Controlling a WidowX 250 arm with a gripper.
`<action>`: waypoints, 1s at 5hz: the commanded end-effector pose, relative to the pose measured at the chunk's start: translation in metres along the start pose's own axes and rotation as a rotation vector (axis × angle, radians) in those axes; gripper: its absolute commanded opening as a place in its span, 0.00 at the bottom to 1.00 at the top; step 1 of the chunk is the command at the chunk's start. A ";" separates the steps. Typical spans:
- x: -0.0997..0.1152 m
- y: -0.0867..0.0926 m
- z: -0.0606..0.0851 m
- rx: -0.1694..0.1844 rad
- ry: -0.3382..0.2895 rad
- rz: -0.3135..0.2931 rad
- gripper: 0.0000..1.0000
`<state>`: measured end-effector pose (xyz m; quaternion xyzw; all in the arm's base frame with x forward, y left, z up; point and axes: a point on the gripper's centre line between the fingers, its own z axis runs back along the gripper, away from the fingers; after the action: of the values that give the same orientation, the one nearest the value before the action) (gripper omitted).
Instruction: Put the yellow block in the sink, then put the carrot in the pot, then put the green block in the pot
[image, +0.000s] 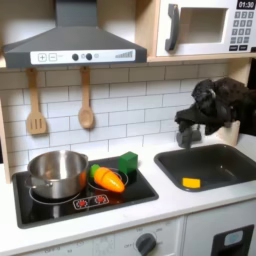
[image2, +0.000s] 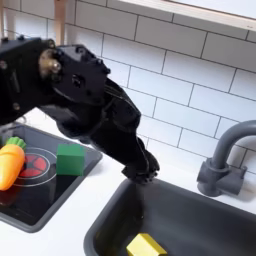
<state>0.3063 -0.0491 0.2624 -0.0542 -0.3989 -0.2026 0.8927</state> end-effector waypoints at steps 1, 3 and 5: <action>0.006 0.031 0.027 0.154 -0.106 0.072 1.00; 0.005 0.067 0.043 0.362 -0.205 0.166 1.00; 0.004 0.064 0.044 0.349 -0.206 0.173 1.00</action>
<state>0.3045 0.0194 0.2992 0.0471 -0.5100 -0.0457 0.8577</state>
